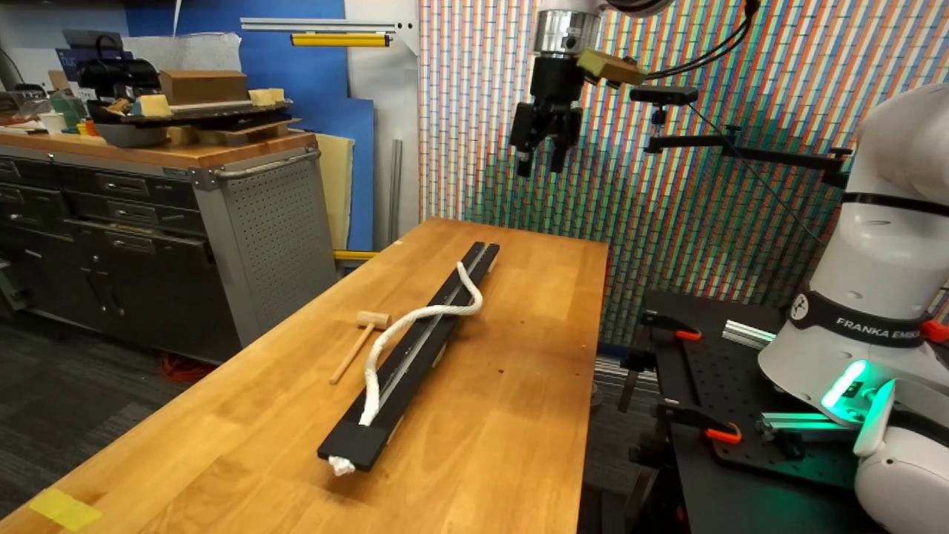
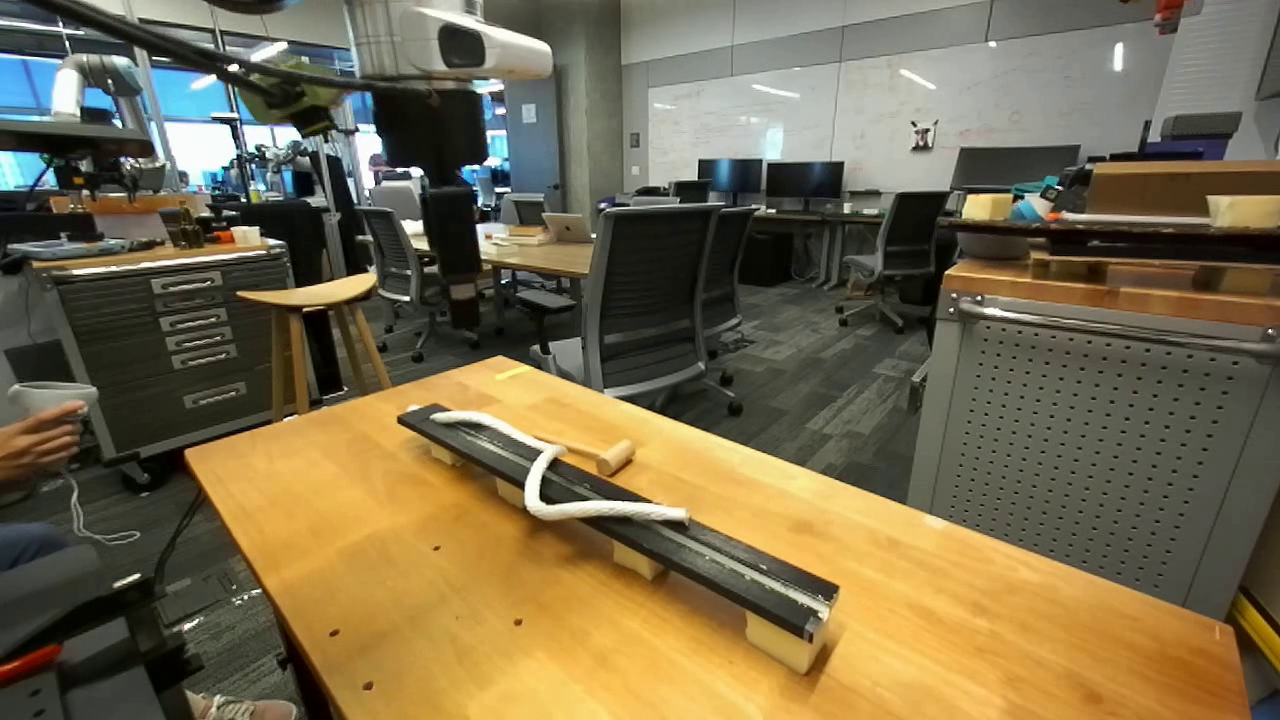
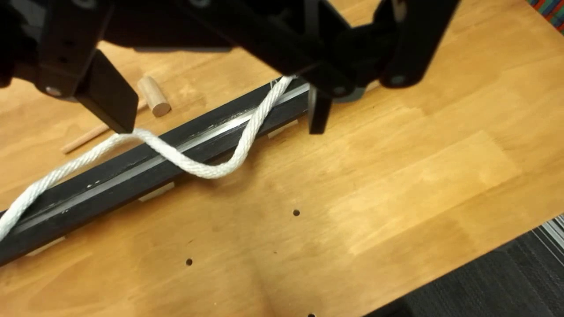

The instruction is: Lay the white rope on the black board

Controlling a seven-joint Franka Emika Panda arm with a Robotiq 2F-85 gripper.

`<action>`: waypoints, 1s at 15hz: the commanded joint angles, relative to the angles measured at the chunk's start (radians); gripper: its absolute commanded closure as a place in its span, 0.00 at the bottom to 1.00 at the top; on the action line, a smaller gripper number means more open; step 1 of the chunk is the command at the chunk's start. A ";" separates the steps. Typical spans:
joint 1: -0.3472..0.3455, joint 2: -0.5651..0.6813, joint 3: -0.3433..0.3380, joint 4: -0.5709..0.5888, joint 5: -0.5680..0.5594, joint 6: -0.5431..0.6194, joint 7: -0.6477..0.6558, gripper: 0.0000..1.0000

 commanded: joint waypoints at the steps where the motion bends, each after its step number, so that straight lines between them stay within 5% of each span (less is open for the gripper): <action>1: -0.018 0.176 0.017 0.138 -0.068 0.058 0.122 0.00; 5: 0.006 0.306 -0.007 0.255 -0.076 0.056 0.159 0.00; 6: 0.010 0.240 -0.011 0.172 -0.068 0.069 0.136 0.00; 15: 0.020 0.295 -0.015 0.220 -0.070 0.077 0.157 0.00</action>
